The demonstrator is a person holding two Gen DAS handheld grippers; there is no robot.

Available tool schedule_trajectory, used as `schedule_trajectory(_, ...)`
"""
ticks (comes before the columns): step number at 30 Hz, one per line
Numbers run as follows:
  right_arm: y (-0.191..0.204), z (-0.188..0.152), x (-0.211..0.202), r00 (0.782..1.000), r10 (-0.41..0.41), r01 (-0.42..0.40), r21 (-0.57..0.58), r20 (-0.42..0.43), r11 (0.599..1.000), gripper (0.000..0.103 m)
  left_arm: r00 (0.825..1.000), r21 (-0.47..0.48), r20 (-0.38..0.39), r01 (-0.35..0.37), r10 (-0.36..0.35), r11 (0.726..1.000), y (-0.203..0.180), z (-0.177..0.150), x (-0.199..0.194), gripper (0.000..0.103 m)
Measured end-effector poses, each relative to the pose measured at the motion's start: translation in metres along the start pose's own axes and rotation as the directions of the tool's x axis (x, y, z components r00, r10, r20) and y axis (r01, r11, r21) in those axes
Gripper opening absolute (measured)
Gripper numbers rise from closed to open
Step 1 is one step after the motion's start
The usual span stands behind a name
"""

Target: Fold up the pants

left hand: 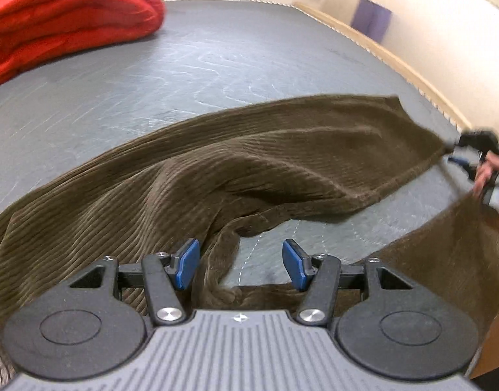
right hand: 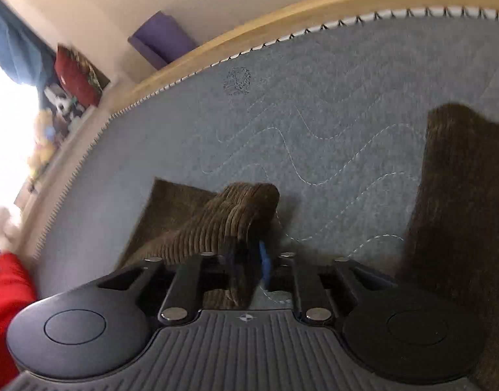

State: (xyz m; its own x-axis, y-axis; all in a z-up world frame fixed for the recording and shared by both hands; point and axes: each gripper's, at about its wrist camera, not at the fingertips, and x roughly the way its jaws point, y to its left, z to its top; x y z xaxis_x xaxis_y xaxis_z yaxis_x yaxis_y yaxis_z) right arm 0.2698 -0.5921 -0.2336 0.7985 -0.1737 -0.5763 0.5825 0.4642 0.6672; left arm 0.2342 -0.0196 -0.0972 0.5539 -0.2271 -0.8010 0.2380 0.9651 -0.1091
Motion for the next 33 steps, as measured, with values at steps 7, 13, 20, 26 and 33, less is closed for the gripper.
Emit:
schedule_trajectory(7,-0.027,0.009,0.018,0.996,0.079,-0.068,0.198,-0.051,0.978,0.055,0.995,0.047,-0.075,-0.059,0.063,0.997,0.004,-0.012,0.035,0.027)
schedule_trajectory(13,0.003,0.026,0.012,0.992,0.114,-0.119,0.085,0.057,0.989,0.011,0.996,0.098,-0.054,-0.070,0.075,0.993,0.018,-0.006,0.011,0.007)
schedule_trajectory(20,0.045,0.039,-0.026,0.958,-0.155,0.202,-0.182,0.242,0.962,0.010,0.986,0.184,-0.163,0.079,-0.049,0.980,0.040,-0.019,-0.015,0.008)
schedule_trajectory(26,-0.023,0.034,-0.008,0.896,-0.444,0.444,0.000,0.035,0.896,0.021,0.968,0.041,-0.108,0.230,-0.225,0.972,0.073,-0.010,-0.044,0.056)
schedule_trajectory(33,0.069,0.012,-0.022,0.965,-0.170,0.212,-0.209,0.202,0.955,0.049,0.990,-0.292,0.111,-0.047,0.082,0.955,0.190,0.006,-0.092,0.060)
